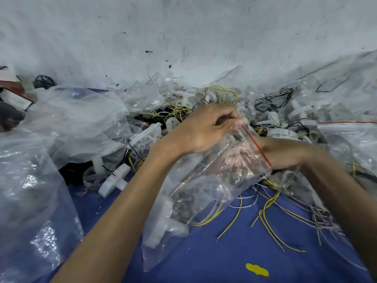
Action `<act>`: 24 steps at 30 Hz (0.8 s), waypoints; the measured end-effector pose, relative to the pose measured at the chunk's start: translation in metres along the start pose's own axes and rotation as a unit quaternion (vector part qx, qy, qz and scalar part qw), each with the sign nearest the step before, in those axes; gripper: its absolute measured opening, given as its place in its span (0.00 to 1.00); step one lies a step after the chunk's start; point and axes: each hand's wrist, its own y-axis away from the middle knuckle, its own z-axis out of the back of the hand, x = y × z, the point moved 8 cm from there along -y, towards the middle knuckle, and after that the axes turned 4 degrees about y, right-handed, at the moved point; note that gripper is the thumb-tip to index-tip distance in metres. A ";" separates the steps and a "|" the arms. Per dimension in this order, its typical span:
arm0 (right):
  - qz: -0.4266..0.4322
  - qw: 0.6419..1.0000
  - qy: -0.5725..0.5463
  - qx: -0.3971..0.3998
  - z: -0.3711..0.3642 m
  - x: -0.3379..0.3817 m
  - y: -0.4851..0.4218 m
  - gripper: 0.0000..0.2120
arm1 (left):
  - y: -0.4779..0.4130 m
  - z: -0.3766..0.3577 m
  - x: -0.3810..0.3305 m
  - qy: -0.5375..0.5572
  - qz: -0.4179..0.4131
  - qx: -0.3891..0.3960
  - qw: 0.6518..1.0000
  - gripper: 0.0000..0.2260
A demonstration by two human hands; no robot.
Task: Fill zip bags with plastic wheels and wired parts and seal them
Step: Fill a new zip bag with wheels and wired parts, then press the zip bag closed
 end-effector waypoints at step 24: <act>0.267 0.857 -0.329 -0.293 0.055 0.025 0.017 0.07 | 0.015 0.030 0.085 0.115 0.304 -0.113 0.939 0.15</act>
